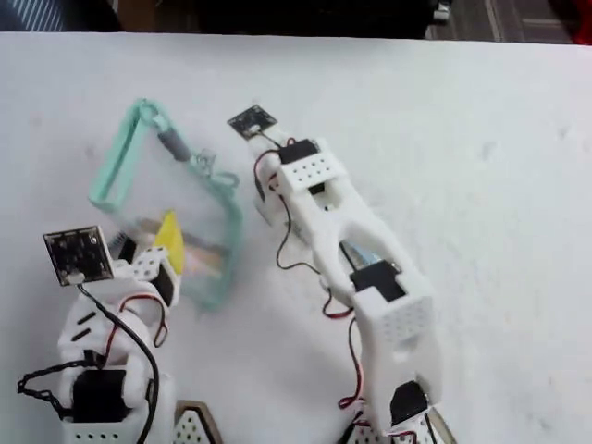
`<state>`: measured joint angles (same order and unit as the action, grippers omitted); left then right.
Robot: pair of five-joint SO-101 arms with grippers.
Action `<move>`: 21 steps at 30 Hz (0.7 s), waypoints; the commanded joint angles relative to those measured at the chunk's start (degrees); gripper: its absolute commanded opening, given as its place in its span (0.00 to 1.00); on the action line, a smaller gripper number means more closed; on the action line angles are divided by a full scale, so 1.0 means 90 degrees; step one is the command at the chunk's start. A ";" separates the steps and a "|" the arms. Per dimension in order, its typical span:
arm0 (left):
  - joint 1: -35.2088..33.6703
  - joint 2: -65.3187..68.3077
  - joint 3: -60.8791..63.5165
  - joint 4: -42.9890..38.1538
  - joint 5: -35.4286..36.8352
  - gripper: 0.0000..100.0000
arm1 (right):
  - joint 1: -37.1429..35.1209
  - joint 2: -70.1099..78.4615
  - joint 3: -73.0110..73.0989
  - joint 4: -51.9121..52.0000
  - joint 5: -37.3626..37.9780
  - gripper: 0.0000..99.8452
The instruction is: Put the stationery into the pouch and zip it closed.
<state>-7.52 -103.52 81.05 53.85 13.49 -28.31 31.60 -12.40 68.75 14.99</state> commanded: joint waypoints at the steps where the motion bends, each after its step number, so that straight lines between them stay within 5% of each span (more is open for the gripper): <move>1: -0.0044 0.0063 -0.0147 -0.0176 0.0029 0.18 | -0.0005 0.0122 -0.0352 -0.0005 0.0078 0.14; 5: 0.0112 0.0063 -0.0147 -0.0176 0.0029 0.18 | 0.0063 0.0210 -0.0371 0.0063 0.0078 0.01; 12: 0.0747 0.0063 -0.0147 -0.0166 0.0029 0.17 | 0.0454 -0.0063 -0.0518 0.0484 0.0068 0.02; 21: 0.1802 0.0063 -0.0459 -0.0176 0.0029 0.18 | 0.1109 -0.2388 -0.0869 0.1636 0.0068 0.02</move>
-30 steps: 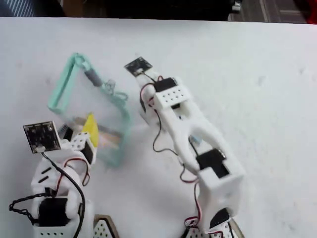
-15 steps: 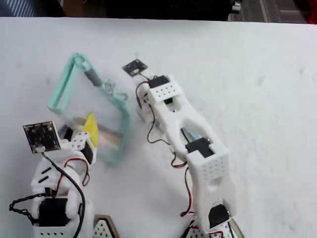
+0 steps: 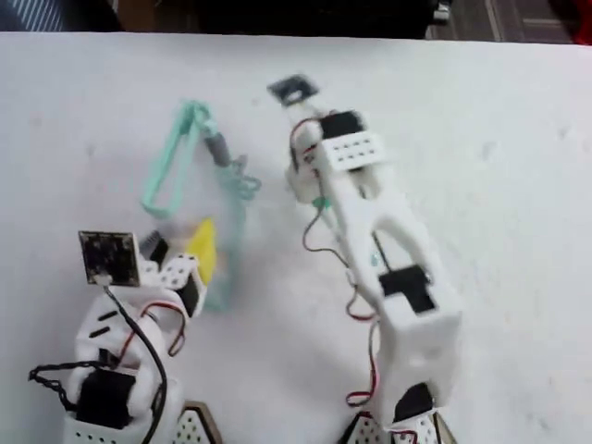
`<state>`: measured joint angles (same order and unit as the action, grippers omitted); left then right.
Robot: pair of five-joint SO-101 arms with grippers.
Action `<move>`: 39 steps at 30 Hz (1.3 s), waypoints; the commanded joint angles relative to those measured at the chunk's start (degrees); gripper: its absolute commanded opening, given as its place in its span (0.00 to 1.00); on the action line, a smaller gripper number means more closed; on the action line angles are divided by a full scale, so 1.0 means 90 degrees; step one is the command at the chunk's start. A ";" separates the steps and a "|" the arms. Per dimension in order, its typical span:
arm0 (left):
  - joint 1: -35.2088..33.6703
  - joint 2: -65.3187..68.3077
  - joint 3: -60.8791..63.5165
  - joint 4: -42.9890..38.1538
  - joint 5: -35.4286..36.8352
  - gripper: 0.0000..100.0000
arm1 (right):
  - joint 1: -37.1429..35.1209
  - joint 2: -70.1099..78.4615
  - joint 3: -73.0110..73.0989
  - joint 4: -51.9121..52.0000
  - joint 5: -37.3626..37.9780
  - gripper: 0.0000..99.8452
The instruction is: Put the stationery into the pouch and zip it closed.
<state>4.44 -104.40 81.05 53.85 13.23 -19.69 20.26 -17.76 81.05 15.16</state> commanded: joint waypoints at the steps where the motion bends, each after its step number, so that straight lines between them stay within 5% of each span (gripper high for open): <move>1: 0.0562 0.0161 -0.0518 -0.0176 0.0049 0.17 | 0.0171 -0.1431 -0.0264 0.0347 0.0059 0.02; 21: 0.1626 0.0161 -0.0186 -0.0039 -0.0723 0.17 | -0.0073 -0.5221 -0.0244 0.1128 0.0010 0.02; 39: 0.2037 0.0161 -0.0186 0.0010 -0.0713 0.18 | -0.2154 -0.6842 -0.0244 0.0171 -0.0752 0.02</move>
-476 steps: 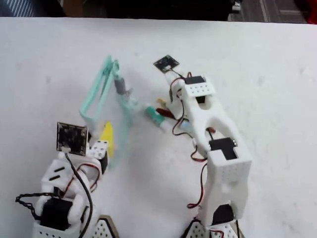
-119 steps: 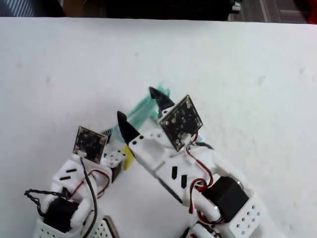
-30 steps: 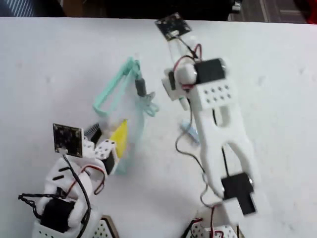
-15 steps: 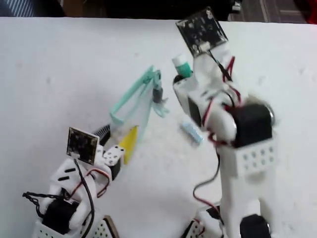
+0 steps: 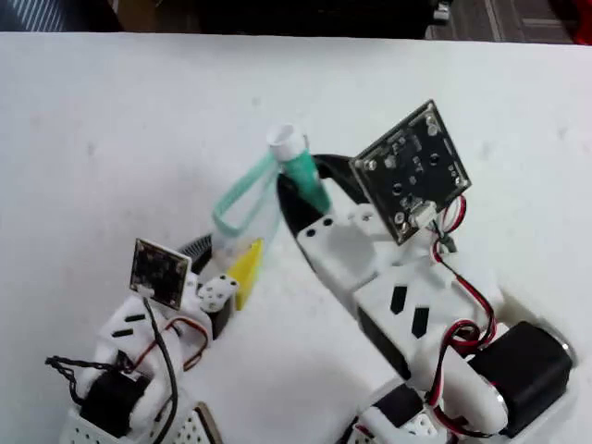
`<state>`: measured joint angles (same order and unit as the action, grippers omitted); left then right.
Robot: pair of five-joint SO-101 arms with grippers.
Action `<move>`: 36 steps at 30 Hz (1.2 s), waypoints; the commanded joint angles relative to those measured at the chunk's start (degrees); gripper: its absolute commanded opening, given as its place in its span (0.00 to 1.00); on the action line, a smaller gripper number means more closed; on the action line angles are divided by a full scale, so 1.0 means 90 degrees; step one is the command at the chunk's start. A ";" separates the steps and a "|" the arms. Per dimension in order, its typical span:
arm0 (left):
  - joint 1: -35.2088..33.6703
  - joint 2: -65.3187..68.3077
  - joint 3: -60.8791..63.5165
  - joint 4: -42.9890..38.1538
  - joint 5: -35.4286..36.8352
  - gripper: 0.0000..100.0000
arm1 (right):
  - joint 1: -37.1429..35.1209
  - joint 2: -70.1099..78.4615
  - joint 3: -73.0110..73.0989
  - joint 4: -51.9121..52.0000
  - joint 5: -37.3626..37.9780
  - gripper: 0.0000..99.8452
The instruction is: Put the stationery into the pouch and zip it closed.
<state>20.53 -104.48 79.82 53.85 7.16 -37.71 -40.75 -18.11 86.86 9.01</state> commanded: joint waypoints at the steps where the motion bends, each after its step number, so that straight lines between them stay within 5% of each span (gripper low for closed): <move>1: 0.0249 0.0171 -0.0068 0.0117 -0.0049 0.18 | -0.0200 -0.0063 -0.0205 -0.0630 -0.0068 0.02; 10: 0.0200 0.0171 -0.0088 0.0430 -0.0039 0.26 | -0.0396 -0.0181 0.1465 -0.1626 -0.0068 0.02; 25: -0.0474 0.0171 -0.0088 0.0371 -0.0059 0.26 | -0.0464 -0.1216 0.5734 -0.5641 -0.0059 0.02; 36: -0.0484 0.0171 -0.0068 0.0371 -0.0049 0.26 | -0.0894 -0.0855 0.5832 -0.5602 -0.0020 0.02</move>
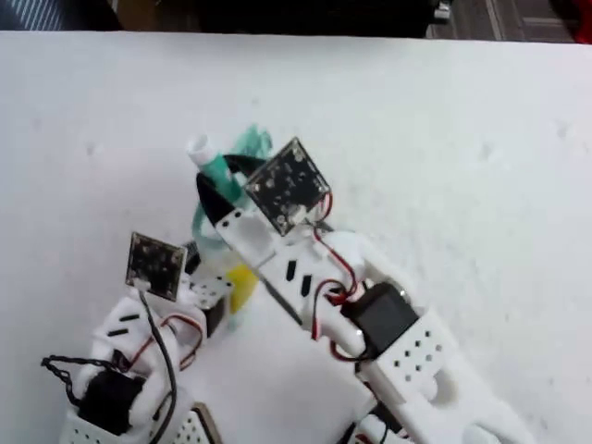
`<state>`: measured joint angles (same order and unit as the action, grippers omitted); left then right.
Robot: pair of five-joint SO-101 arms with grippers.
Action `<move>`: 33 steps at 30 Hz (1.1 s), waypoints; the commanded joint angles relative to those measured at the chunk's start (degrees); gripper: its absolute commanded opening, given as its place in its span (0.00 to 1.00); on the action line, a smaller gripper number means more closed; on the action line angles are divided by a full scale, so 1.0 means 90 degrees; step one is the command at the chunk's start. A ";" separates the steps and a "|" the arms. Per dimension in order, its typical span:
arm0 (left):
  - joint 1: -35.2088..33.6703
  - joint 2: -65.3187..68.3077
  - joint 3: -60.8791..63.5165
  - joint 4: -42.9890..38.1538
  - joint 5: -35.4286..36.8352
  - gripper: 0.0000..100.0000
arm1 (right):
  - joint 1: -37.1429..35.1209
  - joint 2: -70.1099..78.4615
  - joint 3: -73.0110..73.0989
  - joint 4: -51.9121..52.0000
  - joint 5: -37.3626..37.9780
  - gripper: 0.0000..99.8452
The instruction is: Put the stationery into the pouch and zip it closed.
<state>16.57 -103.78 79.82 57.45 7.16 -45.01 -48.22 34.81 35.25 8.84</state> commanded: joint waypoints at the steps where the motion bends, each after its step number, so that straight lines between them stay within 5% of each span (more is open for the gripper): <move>1: -0.0063 0.0093 -0.0068 -0.0029 -0.0049 0.26 | -0.0073 -0.0034 -0.0078 0.0317 0.0000 0.02; 8: -0.0083 0.0093 -0.0068 -0.0029 -0.0049 0.26 | -0.0063 -0.0503 -0.0098 0.1255 0.0010 0.04; 14: -0.0083 0.0093 -0.0059 -0.0029 -0.0049 0.26 | -0.0063 -0.1236 -0.0098 0.1275 0.0010 0.24; 21: -0.0083 0.0093 -0.0049 -0.0029 -0.0059 0.26 | 0.0210 -0.1411 -0.0186 0.1284 0.0010 0.24; 33: -0.0083 0.0093 -0.0039 -0.0029 -0.0078 0.26 | 0.2847 -0.0181 -0.1426 0.2759 0.0000 0.24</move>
<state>16.22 -103.96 79.82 57.45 6.90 -25.58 -55.34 26.99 55.30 8.75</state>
